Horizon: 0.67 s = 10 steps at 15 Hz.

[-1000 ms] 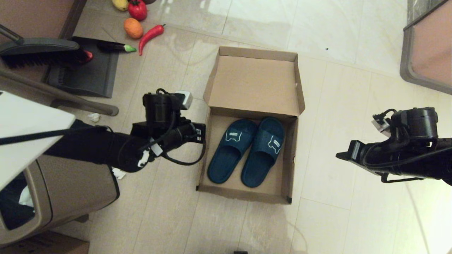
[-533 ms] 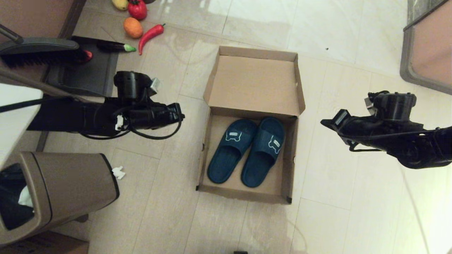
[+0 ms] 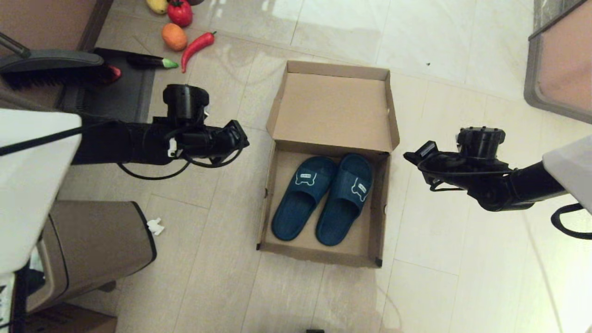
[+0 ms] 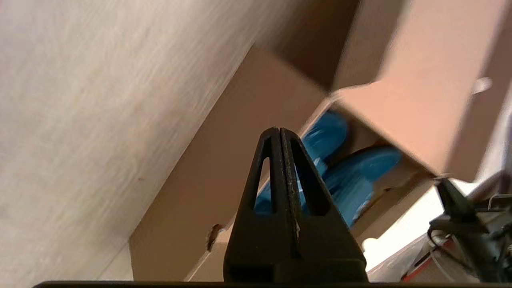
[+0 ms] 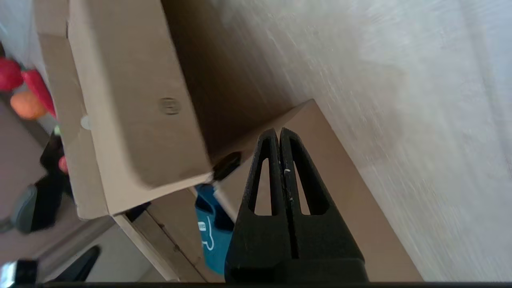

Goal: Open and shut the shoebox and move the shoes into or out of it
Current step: Close the shoe box

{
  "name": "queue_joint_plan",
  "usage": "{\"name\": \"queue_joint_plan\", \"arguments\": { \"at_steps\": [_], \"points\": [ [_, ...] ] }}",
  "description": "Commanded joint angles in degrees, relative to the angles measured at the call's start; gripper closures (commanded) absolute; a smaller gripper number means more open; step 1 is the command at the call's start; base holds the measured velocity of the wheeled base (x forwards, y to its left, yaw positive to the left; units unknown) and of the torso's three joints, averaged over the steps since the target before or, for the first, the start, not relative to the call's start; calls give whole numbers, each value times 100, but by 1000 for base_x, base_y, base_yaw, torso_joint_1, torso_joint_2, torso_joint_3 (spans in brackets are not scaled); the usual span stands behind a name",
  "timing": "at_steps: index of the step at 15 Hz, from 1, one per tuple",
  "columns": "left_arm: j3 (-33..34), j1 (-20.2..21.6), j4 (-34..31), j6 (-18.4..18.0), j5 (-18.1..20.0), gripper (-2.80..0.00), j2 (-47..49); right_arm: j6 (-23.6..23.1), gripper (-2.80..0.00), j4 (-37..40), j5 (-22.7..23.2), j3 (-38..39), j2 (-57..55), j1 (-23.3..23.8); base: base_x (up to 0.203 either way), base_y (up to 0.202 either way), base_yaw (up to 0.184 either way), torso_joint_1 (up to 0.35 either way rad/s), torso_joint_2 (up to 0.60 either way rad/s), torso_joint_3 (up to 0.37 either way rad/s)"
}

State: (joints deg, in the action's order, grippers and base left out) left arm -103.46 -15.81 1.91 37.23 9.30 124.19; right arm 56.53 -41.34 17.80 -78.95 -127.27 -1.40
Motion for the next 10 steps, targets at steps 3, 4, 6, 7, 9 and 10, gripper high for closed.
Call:
{"name": "queue_joint_plan", "arguments": {
  "at_steps": [3, 4, 6, 7, 9, 10],
  "points": [
    [-54, -187, -249, 367, -87, 0, 349, 54, 0, -32, 179, -607, -676, -8, 0, 0, 0, 0, 0, 0],
    [-100, -201, -268, 427, -86, 0, 451, 58, 0, -32, 301, -804, -793, -4, 0, 0, 0, 0, 0, 0],
    [-118, -228, -288, 440, -95, 0, 513, 60, 0, -24, 510, -1275, -1025, 20, 0, 0, 0, 0, 0, 0],
    [-94, -275, -288, 443, -103, 0, 518, 62, 0, -14, 549, -1536, -1152, 34, 0, 0, 0, 0, 0, 0],
    [-60, -283, -297, 434, -104, 0, 518, 82, 0, 16, 591, -1918, -1361, 33, 0, 0, 0, 0, 0, 0],
    [-51, -283, -297, 434, -104, 0, 522, 93, 0, 15, 630, -2009, -1436, 27, 0, 0, 0, 0, 0, 0]
  ]
}}
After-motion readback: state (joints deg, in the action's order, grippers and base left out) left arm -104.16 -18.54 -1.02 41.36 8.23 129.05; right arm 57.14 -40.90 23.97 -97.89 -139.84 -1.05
